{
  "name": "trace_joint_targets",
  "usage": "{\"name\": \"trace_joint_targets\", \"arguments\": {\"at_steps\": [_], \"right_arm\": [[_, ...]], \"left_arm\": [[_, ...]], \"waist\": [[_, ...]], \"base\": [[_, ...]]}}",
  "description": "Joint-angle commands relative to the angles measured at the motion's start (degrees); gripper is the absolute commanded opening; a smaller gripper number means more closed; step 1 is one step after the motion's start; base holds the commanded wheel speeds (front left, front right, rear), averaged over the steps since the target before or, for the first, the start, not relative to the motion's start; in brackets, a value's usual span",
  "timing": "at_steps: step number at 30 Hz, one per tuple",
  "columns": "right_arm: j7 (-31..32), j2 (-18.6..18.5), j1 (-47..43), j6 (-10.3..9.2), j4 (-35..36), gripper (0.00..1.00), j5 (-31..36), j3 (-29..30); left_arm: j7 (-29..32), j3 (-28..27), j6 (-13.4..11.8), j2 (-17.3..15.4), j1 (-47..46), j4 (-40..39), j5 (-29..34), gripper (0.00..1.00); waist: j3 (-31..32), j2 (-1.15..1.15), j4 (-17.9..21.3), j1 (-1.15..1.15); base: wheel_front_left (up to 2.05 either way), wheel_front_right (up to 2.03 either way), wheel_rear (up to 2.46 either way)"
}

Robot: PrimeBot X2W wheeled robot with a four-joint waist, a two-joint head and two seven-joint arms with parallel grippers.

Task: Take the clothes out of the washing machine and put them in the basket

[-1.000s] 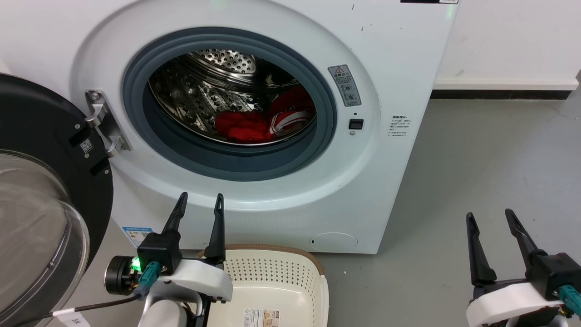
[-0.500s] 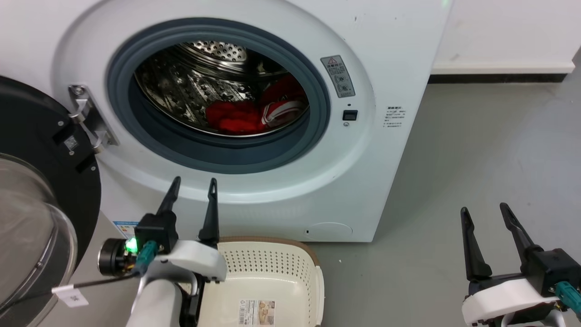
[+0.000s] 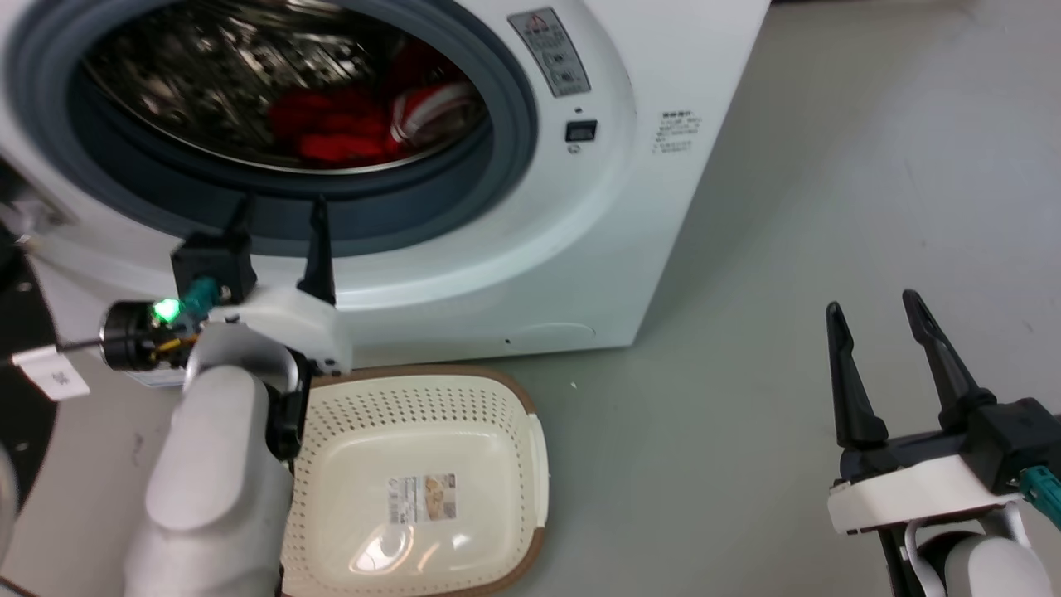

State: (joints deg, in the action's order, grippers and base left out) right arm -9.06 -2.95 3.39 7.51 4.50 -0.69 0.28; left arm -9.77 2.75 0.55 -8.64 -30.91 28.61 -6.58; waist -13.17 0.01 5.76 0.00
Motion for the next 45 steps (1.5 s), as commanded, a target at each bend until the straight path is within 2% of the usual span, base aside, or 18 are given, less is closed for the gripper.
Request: {"name": "trace_joint_targets", "arguments": {"at_steps": [1, 13, 22, 31, 38, 45], "right_arm": [[-0.4, 0.1, 1.2, -0.04, 0.4, 1.0, -0.4, -0.2], [-3.6, 0.1, 7.2, -0.04, -0.4, 1.0, -3.5, -3.2], [-5.6, 0.1, 11.1, -0.05, -2.8, 1.0, -6.8, -6.1], [-6.2, 0.1, 13.2, -0.05, -3.7, 1.0, -9.2, -8.5], [-6.2, 0.1, 13.7, -0.05, -2.9, 1.0, -10.2, -10.2], [-6.2, 0.1, 13.6, -0.05, -3.0, 1.0, -11.3, -11.5]], "left_arm": [[0.3, -0.3, 0.3, -0.4, -1.7, 0.6, -0.3, 1.0], [7.3, -1.3, 1.4, -7.4, -18.8, 8.4, -0.2, 1.0], [15.1, -0.2, 2.6, -13.2, -32.4, 11.8, 1.4, 1.0], [25.6, 2.3, 4.5, -17.8, -42.8, 14.6, 2.8, 1.0], [36.7, 4.6, 5.8, -20.4, -47.8, 16.7, 3.3, 1.0], [45.7, 5.0, 4.9, -23.1, -48.1, 16.7, 3.6, 1.0]], "waist": [[-4.2, -0.01, 3.1, 0.0], [-16.2, -0.01, 9.7, 0.0], [-23.0, -0.01, 14.5, 0.0], [-26.6, -0.01, 18.4, 0.0], [-29.0, -0.01, 20.3, 0.0], [-30.3, -0.01, 22.0, 0.0]], "base": [[0.0, 0.0, 0.0], [0.0, 0.0, 0.0], [0.0, 0.0, 0.0], [0.0, 0.0, 0.0], [0.0, 0.0, 0.0], [0.0, 0.0, 0.0]]}}
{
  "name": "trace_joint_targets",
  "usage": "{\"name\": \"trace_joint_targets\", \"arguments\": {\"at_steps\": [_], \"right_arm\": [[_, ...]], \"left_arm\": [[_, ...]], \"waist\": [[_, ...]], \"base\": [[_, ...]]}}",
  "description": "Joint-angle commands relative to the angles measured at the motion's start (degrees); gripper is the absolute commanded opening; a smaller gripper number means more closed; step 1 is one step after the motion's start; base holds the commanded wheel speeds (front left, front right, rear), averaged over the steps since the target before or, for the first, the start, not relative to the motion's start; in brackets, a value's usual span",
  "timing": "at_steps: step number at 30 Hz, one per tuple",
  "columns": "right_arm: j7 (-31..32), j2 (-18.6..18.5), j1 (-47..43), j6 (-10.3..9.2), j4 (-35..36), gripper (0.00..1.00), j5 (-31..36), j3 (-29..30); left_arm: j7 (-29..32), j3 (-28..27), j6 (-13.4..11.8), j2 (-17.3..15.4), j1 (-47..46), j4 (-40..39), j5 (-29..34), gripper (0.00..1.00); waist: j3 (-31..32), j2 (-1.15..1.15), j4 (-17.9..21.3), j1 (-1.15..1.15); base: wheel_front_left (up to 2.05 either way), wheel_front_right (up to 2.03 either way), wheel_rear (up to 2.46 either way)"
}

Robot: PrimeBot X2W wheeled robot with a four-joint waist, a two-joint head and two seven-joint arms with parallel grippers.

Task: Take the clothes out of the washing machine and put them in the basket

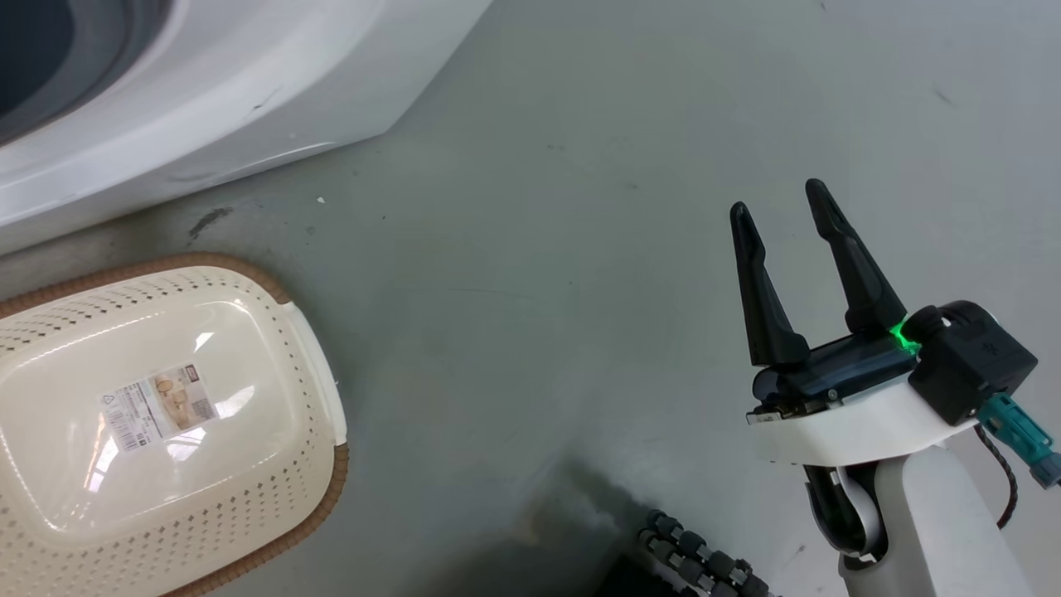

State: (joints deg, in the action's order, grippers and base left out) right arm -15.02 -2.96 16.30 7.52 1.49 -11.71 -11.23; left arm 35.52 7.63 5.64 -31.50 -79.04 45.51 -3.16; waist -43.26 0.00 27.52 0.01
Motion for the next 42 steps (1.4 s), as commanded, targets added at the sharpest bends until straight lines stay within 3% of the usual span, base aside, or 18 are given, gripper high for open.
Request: {"name": "trace_joint_targets", "arguments": {"at_steps": [1, 3, 4, 6, 7, 14, 21, 27, 42], "right_arm": [[-0.2, 0.1, 0.6, -0.05, 0.0, 1.0, -0.4, -0.1], [-0.2, 0.1, 0.6, -0.05, 0.1, 1.0, -0.6, -0.3], [-0.2, 0.1, 0.6, -0.06, 0.2, 1.0, -0.7, -0.3], [-0.2, 0.1, 0.7, -0.05, 0.2, 1.0, -1.0, -0.4], [-0.2, 0.1, 0.8, -0.06, 0.2, 1.0, -1.0, -0.4], [-0.2, 0.1, 1.6, -0.05, 0.0, 1.0, -1.3, -0.2], [-0.2, 0.1, 1.2, -0.05, -0.4, 1.0, -0.7, 0.2], [-0.2, 0.1, 0.6, -0.05, -0.8, 1.0, 0.2, 0.9], [-0.2, 0.1, -2.4, -0.06, -2.5, 1.0, 2.2, 2.5]], "left_arm": [[1.6, 0.1, -0.6, -0.5, 0.3, -0.4, 0.2, 1.0], [3.4, -0.1, -1.3, -1.1, 1.1, -1.0, 0.1, 1.0], [4.3, -0.3, -1.7, -1.4, 1.5, -1.3, 0.1, 0.78], [6.0, -0.5, -2.3, -1.7, 1.9, -2.2, -0.2, 0.22], [6.4, -0.6, -2.6, -1.8, 2.1, -2.9, -0.3, 0.0], [4.0, -1.1, -4.3, -3.8, 4.1, -6.7, -0.2, 0.0], [-7.7, -1.6, -5.6, -4.5, 5.3, -7.5, -0.5, 0.0], [-18.7, -1.9, -5.8, -2.8, 6.7, -3.7, -2.1, 0.0], [-35.8, -5.3, -6.7, 3.1, 16.4, 6.9, -8.5, 0.0]], "waist": [[-0.3, 0.0, 0.4, -0.01], [-0.5, 0.0, 0.6, -0.01], [-0.6, 0.0, 0.7, -0.01], [-0.8, 0.0, 0.8, -0.01], [-0.9, 0.0, 0.9, -0.01], [-0.9, 0.0, 1.1, -0.01], [0.9, 0.0, 0.5, -0.01], [3.8, 0.0, -0.3, -0.01], [13.2, 0.0, -2.6, -0.01]], "base": [[0.0, 0.0, 0.0], [0.0, 0.0, 0.0], [0.0, 0.0, 0.0], [0.0, 0.0, 0.0], [0.0, 0.0, 0.0], [0.0, 0.0, 0.0], [0.0, 0.0, 0.0], [0.0, 0.0, 0.0], [0.0, 0.0, 0.0]]}}
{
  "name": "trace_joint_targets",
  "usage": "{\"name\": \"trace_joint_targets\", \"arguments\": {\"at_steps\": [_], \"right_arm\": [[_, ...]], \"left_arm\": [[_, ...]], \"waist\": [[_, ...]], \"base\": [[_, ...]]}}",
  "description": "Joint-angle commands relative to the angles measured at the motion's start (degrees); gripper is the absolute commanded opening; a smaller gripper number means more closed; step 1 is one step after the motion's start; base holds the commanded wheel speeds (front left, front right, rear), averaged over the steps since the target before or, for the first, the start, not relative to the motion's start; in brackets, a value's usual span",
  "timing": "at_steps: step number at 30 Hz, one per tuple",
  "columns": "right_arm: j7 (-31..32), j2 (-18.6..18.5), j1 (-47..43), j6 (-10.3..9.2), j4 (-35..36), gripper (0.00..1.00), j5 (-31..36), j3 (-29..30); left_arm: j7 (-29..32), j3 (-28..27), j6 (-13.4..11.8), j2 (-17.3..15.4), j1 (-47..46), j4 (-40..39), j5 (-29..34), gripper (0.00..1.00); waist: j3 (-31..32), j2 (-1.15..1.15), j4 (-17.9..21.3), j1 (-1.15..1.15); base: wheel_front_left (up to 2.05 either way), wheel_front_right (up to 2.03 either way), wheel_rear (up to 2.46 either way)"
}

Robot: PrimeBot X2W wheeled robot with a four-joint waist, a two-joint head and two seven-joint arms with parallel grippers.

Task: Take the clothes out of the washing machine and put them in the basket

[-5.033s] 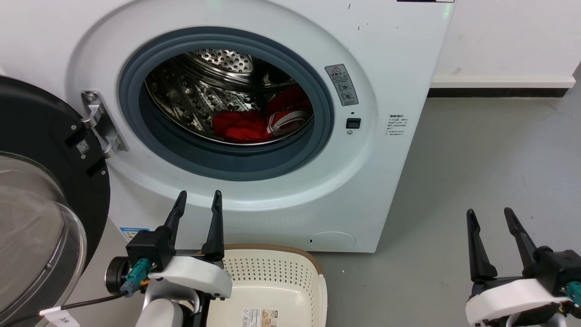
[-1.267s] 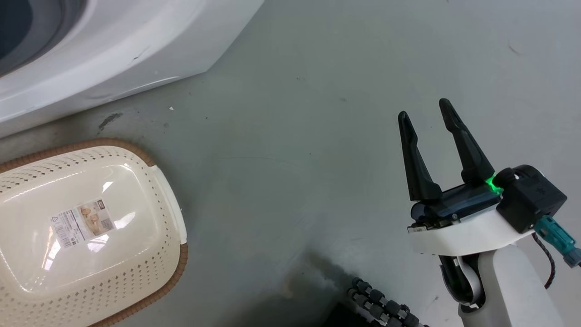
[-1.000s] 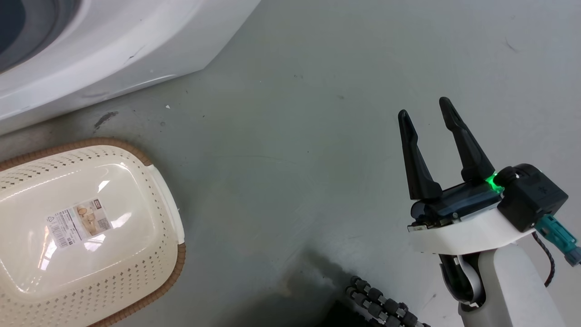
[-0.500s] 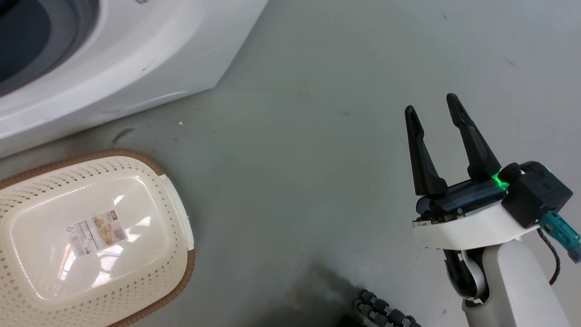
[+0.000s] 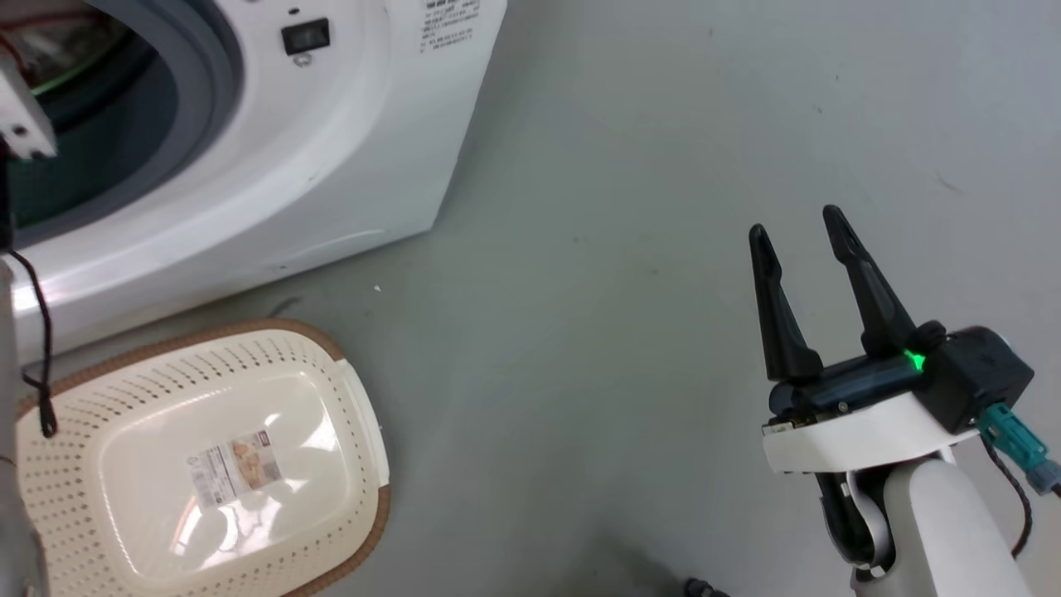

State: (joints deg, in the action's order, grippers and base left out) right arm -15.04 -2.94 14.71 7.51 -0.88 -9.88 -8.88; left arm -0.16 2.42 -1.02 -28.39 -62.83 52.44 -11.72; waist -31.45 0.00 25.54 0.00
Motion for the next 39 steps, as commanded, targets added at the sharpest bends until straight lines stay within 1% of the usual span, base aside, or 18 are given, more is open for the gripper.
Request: {"name": "trace_joint_targets", "arguments": {"at_steps": [1, 8, 9, 15, 20, 23, 27, 33, 39], "right_arm": [[-0.2, 0.1, -1.1, -0.04, -0.4, 1.0, 0.6, 0.3], [0.4, 0.1, -3.6, -0.04, -0.8, 1.0, 1.6, 1.5], [1.3, 0.1, -4.8, -0.04, -0.2, 1.0, 2.1, 1.9], [3.0, 0.1, -7.1, -0.04, 1.6, 1.0, 3.0, 2.5], [4.4, 0.1, -8.8, -0.04, 3.0, 1.0, 3.5, 3.0], [5.2, 0.1, -9.7, -0.04, 3.9, 1.0, 3.7, 3.4], [6.0, 0.1, -11.3, -0.04, 4.8, 1.0, 4.1, 3.8], [7.2, 0.1, -13.0, -0.04, 6.2, 1.0, 4.3, 4.1], [8.3, 0.1, -14.1, -0.04, 7.4, 1.0, 4.8, 4.2]], "left_arm": [[-1.5, -0.5, 0.0, 0.3, 0.9, 0.1, -0.5, 0.0], [-9.3, -1.5, 0.8, 3.1, 7.4, 0.6, -3.0, 0.0], [-11.5, -1.6, 1.3, 4.3, 10.2, -0.2, -3.8, 0.0], [-13.5, -1.0, 1.8, 6.5, 15.2, -4.3, -4.6, 0.0], [-14.0, -1.0, 1.9, 7.7, 19.7, -10.0, -5.5, 0.0], [-13.2, -0.6, 1.5, 8.6, 22.7, -14.5, -6.0, 0.0], [-10.6, -0.4, 0.5, 9.4, 27.5, -21.9, -6.7, 0.0], [-6.3, -0.2, -1.8, 10.2, 34.9, -36.5, -7.3, 0.0], [-3.3, -0.2, -4.1, 10.9, 41.0, -50.2, -7.7, 0.0]], "waist": [[2.2, 0.0, -0.9, 0.0], [9.1, 0.0, -3.2, 0.0], [11.8, 0.0, -4.2, 0.0], [15.9, 0.0, -6.2, 0.0], [18.7, 0.0, -7.8, 0.0], [20.2, 0.0, -8.7, 0.0], [22.1, 0.0, -9.9, 0.0], [23.6, 0.0, -11.6, 0.0], [24.9, 0.0, -13.3, 0.0]], "base": [[0.0, 0.0, 0.0], [0.0, 0.0, 0.0], [0.0, 0.0, 0.0], [0.0, 0.0, 0.0], [0.0, 0.0, 0.0], [0.0, 0.0, 0.0], [0.0, 0.0, 0.0], [0.0, 0.0, 0.0], [0.0, 0.0, 0.0]]}}
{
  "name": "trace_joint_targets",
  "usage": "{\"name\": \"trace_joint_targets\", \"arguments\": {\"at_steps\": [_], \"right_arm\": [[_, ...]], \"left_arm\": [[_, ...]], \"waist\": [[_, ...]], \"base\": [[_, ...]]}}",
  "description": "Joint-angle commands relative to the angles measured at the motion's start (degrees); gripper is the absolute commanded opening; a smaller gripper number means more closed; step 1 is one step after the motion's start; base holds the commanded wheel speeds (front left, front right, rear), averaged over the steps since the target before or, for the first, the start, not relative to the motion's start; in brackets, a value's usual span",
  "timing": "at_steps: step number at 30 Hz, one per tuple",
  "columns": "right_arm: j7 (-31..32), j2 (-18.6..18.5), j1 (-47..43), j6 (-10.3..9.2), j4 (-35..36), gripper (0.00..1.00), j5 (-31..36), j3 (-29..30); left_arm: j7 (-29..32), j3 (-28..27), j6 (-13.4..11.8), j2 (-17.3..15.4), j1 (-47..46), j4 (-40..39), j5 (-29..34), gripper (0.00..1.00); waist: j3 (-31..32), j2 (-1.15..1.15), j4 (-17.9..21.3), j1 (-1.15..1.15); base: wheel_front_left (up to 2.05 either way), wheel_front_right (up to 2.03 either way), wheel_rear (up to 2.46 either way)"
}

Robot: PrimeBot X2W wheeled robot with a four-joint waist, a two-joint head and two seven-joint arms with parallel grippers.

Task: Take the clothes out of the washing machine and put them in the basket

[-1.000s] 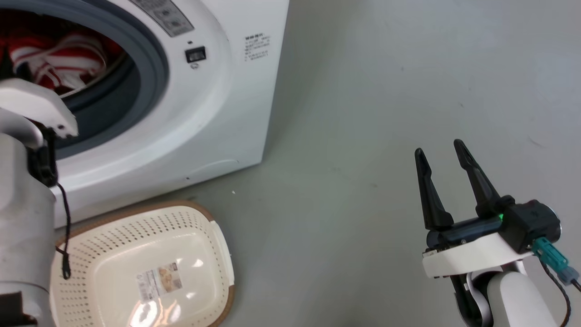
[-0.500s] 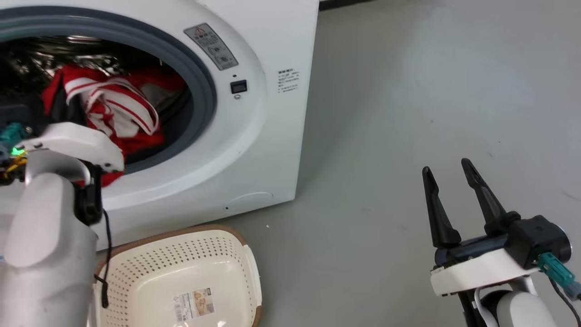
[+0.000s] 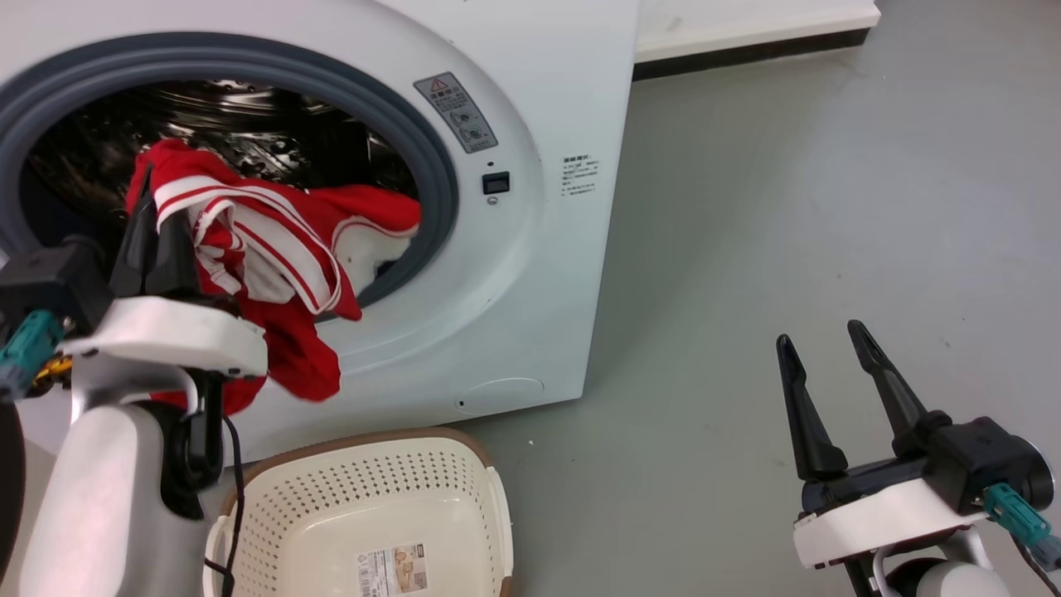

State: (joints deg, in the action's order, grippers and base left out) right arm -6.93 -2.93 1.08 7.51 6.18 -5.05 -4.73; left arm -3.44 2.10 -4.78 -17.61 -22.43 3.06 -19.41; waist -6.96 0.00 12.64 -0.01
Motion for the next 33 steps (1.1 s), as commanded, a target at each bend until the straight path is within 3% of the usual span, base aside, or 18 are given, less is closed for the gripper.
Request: {"name": "trace_joint_targets", "arguments": {"at_steps": [1, 10, 16, 24, 33], "right_arm": [[0.3, 0.1, -0.7, -0.04, 0.5, 1.0, 0.2, 0.0], [1.8, 0.1, -1.8, -0.04, 2.1, 1.0, 1.1, -0.4], [2.1, 0.1, -1.8, -0.04, 2.8, 1.0, 0.9, -0.3], [1.7, 0.1, 0.4, -0.04, 3.3, 1.0, 0.7, -1.0], [1.0, 0.1, 3.3, -0.04, 3.9, 1.0, 0.7, -0.7]], "left_arm": [[0.5, 0.1, -0.7, 0.2, 1.6, -2.9, 0.0, 0.0], [4.4, 1.8, -4.0, 1.7, 10.4, -18.1, 1.1, 0.0], [6.0, 3.5, -5.7, 3.1, 17.4, -23.0, 1.2, 0.0], [4.4, 5.7, -6.7, 6.3, 24.2, -16.1, -0.4, 0.0], [-1.6, 6.6, -4.1, 9.5, 21.7, -0.1, -3.2, 0.0]], "waist": [[0.7, 0.0, -0.7, 0.01], [1.6, 0.0, -2.8, 0.01], [1.0, 0.0, -3.9, 0.01], [-2.5, 0.0, -4.2, 0.01], [-9.7, 0.0, -3.9, 0.01]], "base": [[0.0, 0.0, 0.0], [0.0, 0.0, 0.0], [0.0, 0.0, 0.0], [0.0, 0.0, 0.0], [0.0, 0.0, 0.0]]}}
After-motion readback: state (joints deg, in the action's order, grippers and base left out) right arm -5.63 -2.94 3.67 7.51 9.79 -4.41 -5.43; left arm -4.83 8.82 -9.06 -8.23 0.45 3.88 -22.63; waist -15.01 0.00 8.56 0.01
